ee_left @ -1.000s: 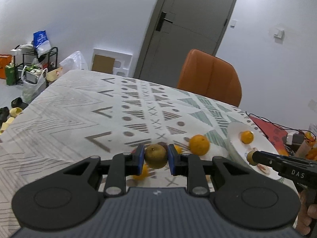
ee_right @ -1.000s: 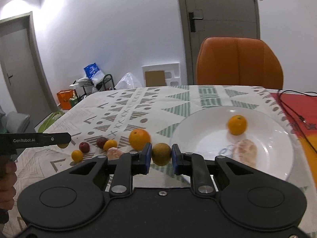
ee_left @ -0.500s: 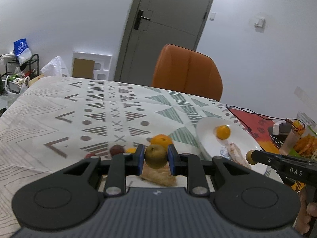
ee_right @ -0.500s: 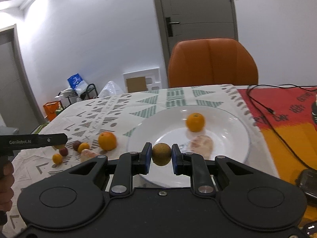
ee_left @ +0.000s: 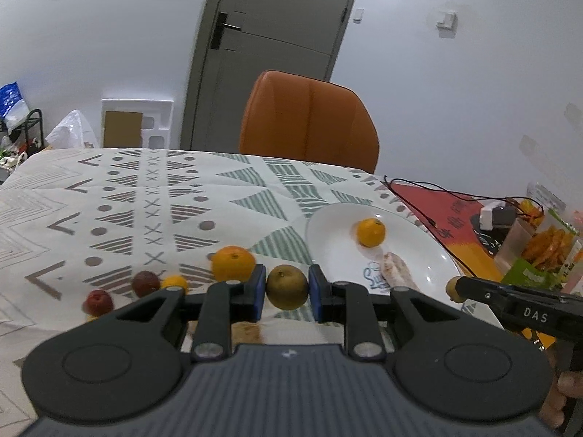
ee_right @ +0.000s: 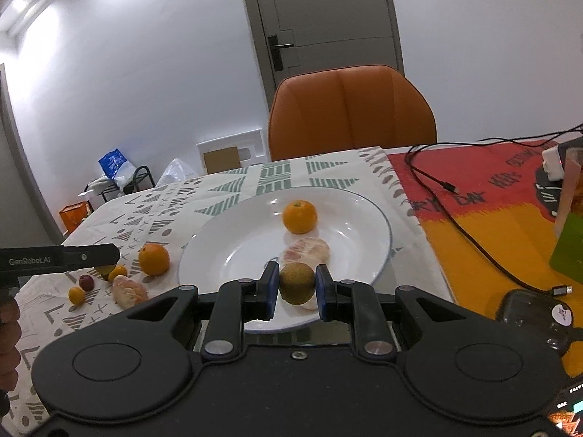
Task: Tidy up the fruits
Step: 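Carry both kiwis to the plate and open both tools to release them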
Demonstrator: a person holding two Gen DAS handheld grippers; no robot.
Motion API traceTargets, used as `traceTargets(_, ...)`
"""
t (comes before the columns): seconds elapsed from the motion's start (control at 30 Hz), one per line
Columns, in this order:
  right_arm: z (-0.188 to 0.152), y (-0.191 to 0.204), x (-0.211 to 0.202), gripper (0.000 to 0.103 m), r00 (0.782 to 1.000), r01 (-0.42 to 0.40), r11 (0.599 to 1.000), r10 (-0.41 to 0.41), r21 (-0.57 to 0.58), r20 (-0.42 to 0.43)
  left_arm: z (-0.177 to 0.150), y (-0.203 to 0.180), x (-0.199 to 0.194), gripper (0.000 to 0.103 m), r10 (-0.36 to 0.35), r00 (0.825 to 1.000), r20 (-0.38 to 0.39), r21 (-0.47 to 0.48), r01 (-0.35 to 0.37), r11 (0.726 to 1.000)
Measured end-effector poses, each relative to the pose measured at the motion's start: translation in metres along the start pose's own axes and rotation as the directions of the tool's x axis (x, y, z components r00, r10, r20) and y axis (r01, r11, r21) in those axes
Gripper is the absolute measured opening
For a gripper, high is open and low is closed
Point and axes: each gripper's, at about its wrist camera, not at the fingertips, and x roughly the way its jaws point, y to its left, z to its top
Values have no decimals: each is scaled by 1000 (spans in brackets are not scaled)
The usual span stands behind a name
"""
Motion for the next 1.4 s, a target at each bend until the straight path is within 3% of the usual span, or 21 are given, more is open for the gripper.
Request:
traceTargets(0.13, -1, -5, 2, 20, 1000, -8, 1000, 8, 6, 10, 1, -10, 5, 24, -9, 1000, -8, 22, 9, 1000)
traceTargets(0.27, -2, -12, 1, 28, 1000, 15, 1000, -16, 24, 21, 2, -19, 11, 24, -12, 1000, -12, 42, 13, 999)
traceTargets(0.9, -9, -25, -11, 31, 998, -63, 996, 62, 68, 23, 15, -67, 33, 24, -41, 999, -9, 128, 42, 991)
traceTargets(1.13, -10, -21, -10, 35, 997, -74, 995, 73, 69, 19, 18, -58, 31, 38, 10, 1000, -22, 114, -8, 994)
traceTargets(1.27, -10, -14, -8, 40, 996, -85, 994, 84, 66, 19, 18, -43, 24, 58, 38, 999, -20, 86, -36, 996)
traceTargets(1.4, -9, -5, -5, 46, 995, -99, 993, 99, 57, 20, 20, -29, 15, 68, 70, 998, -5, 77, -69, 995)
